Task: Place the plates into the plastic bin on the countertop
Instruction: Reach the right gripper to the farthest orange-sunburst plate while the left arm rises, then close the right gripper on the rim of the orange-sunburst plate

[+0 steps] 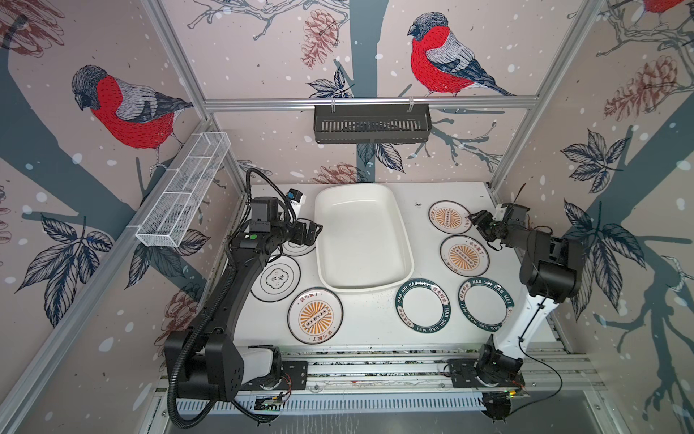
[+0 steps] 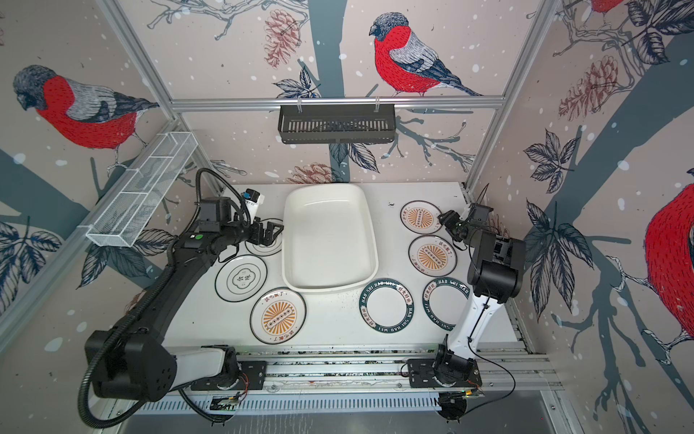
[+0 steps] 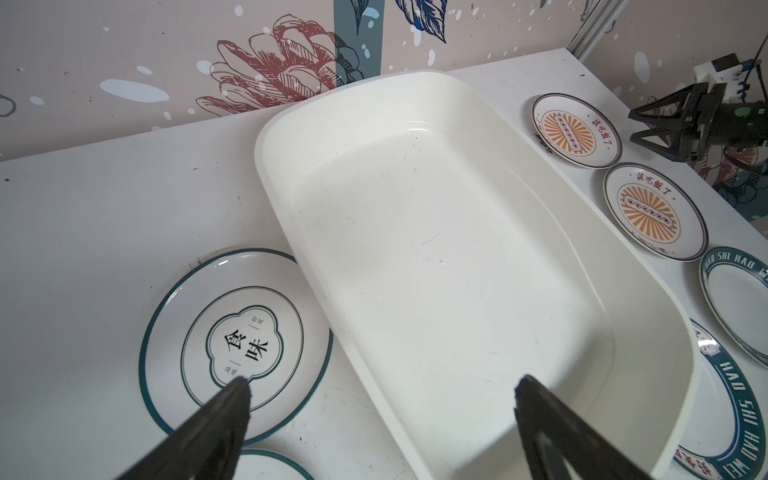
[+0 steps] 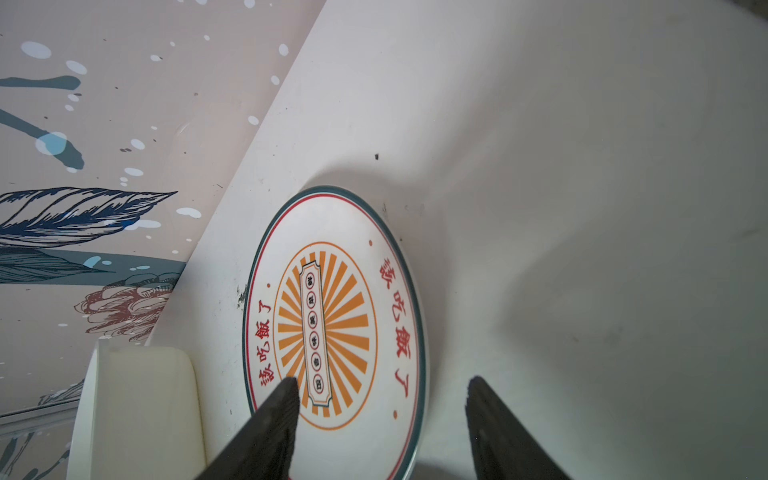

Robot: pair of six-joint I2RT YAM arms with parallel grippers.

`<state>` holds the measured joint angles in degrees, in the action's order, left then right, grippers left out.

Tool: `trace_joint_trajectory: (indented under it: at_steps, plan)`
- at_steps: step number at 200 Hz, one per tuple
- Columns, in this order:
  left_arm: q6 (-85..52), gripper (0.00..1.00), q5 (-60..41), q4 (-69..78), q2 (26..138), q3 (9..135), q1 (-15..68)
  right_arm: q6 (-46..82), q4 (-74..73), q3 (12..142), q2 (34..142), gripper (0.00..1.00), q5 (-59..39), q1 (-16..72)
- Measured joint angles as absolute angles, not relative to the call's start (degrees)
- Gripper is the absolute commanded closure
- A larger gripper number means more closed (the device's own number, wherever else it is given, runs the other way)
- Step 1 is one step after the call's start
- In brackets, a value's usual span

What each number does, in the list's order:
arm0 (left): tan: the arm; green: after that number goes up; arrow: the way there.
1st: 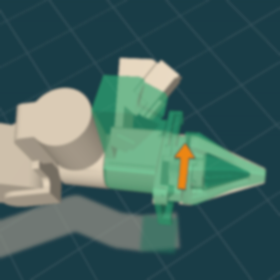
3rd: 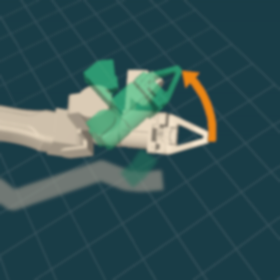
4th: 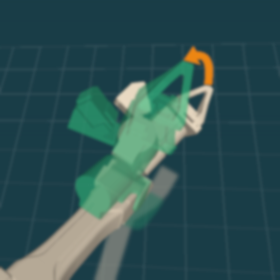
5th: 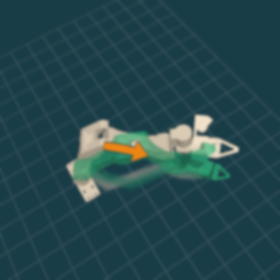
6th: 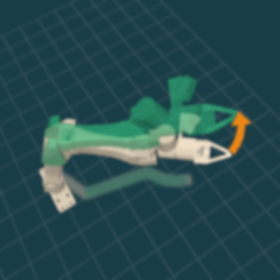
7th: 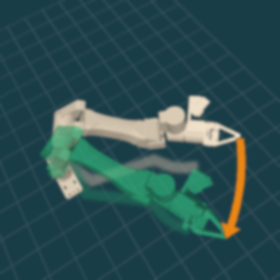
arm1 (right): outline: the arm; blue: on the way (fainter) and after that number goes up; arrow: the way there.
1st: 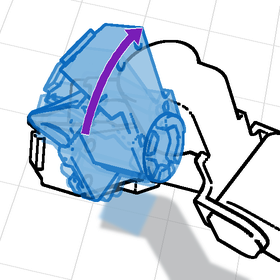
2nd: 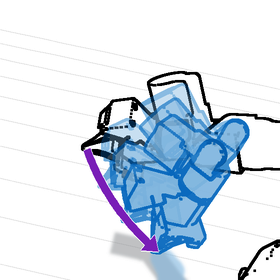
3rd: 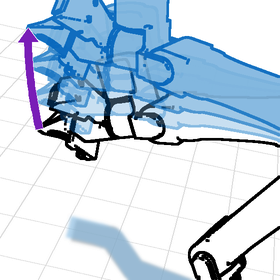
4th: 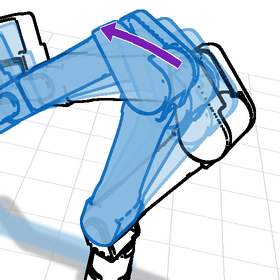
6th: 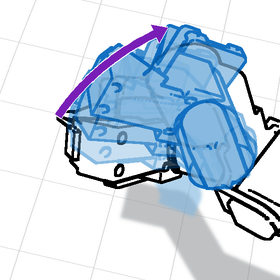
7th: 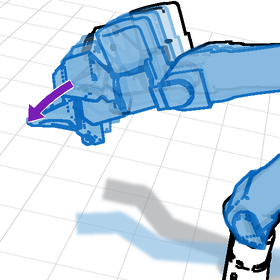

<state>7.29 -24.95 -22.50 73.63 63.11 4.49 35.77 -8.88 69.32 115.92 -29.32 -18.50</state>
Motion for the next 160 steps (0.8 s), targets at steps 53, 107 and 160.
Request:
trace_joint_trajectory:
  at_steps: [53,107,160]
  plan:
    - [6.3,0.02,-26.8,-22.5,74.4,63.9,4.5,35.8,-7.8,72.5,120.1,0.43,-31.9,-18.7]
    - [6.2,0.02,-28.7,-22.6,74.4,63.8,4.5,36.2,-8.6,74.5,122.8,0.51,-35.1,-18.7]
    - [6.3,0.02,-35.0,-23.1,74.4,64.2,4.5,37.3,-11.2,74.7,124.7,0.65,-37.8,-18.6]
